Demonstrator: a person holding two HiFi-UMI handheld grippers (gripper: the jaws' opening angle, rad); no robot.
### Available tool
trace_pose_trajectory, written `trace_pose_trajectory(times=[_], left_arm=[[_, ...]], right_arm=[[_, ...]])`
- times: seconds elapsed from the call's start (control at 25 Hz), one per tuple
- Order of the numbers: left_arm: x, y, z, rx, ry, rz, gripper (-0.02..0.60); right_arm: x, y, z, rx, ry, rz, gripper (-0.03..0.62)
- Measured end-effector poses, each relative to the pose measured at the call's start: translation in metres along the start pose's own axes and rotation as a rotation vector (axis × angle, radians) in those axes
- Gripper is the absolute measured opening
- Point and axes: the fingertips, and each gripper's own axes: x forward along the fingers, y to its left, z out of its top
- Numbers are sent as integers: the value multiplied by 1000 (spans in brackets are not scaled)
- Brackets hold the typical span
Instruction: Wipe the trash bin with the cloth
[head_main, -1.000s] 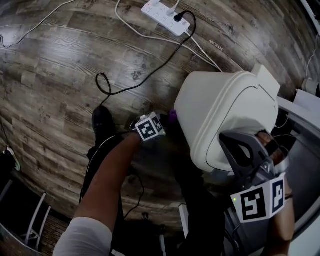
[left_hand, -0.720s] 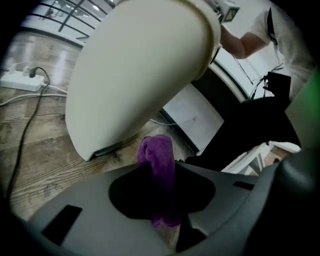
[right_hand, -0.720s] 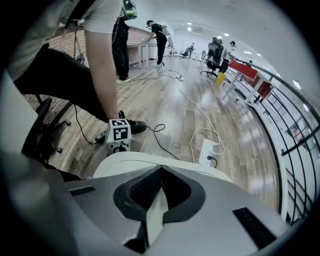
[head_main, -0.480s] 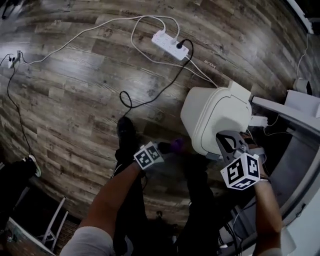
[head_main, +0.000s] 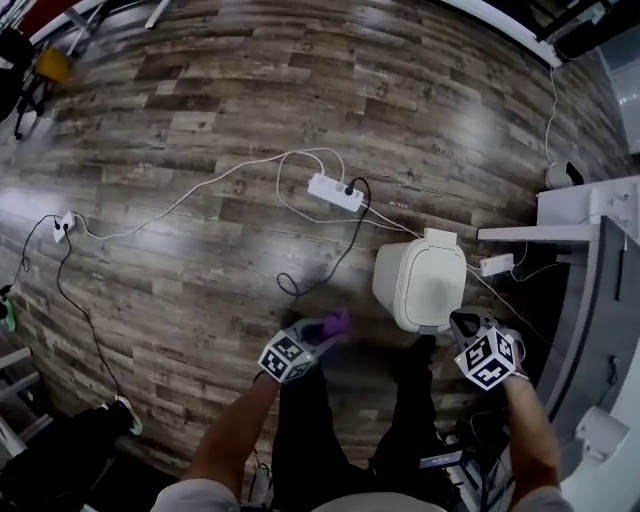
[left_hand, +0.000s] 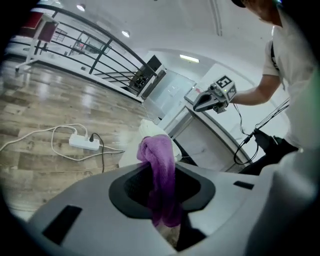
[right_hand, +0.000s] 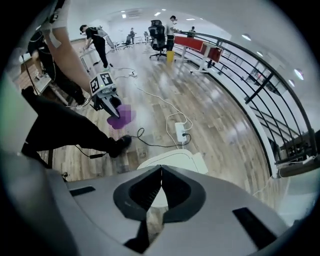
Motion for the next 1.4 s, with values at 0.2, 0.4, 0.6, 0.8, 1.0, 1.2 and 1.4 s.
trace_pose_trajectory(times=[0.2, 0.4, 0.6, 0.8, 1.0, 1.2, 1.4], left_arm=[[-55, -23, 45, 19, -29, 10, 100], [-85, -47, 77, 4, -56, 36, 100], [-96, -81, 108, -11, -114, 91, 100], [-100, -124, 140, -8, -184, 163, 100], [-83, -184, 153, -10, -228, 226, 100], [-80, -247, 163, 18, -280, 272, 100], [-81, -290, 158, 20, -314, 311, 100]], right_arm=[[-53, -16, 1, 125, -9, -70, 8], [-89, -19, -5, 255, -60, -112, 8], [-113, -22, -21, 313, -131, -140, 8], [-145, -22, -48, 359, -232, -162, 8], [-178, -30, -85, 354, -319, -208, 8], [-208, -26, -122, 348, -380, -251, 8], [-229, -23, -170, 395, -387, -309, 8]])
